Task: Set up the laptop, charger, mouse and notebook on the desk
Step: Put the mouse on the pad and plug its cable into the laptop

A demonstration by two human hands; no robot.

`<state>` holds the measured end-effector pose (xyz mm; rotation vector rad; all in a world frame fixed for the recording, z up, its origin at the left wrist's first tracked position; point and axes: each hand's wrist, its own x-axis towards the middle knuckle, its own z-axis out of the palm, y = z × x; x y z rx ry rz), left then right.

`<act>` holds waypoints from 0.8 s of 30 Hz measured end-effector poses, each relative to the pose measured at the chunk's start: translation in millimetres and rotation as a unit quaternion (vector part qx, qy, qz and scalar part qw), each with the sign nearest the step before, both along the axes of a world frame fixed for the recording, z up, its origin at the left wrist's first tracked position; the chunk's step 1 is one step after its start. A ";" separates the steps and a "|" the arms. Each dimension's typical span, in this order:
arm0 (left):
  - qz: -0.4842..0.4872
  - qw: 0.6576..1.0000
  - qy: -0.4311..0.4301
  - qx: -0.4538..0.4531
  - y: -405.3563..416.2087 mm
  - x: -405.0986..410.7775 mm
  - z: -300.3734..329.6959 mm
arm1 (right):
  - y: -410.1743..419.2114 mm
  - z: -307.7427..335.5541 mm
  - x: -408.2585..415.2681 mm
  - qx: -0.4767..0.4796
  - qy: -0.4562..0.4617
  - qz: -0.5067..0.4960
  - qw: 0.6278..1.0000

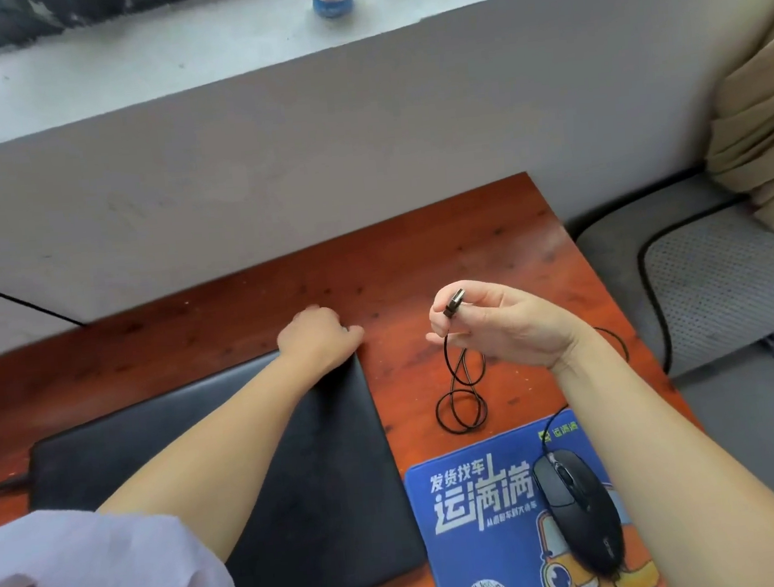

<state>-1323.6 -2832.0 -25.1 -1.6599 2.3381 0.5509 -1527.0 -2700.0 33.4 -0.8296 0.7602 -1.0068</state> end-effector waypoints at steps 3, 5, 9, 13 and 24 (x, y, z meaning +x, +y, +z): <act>0.011 1.000 0.009 0.002 -0.1 1.6 7.8 | -4.7 -2.7 2.7 0.021 0.014 -0.002 1.000; 0.014 0.999 0.027 0.008 -1.7 4.6 16.7 | -7.5 -4.0 9.1 0.050 0.074 -0.008 0.996; 0.020 0.996 0.085 -0.024 -1.9 14.3 33.1 | -13.2 -8.7 33.1 0.001 0.398 -0.023 0.917; 0.031 0.988 0.138 -0.068 2.7 24.0 50.0 | -19.2 -8.6 50.8 -0.038 0.489 -0.031 0.871; 0.041 0.970 0.203 -0.124 4.6 40.2 82.4 | -34.2 25.7 77.1 -0.054 0.390 0.019 0.919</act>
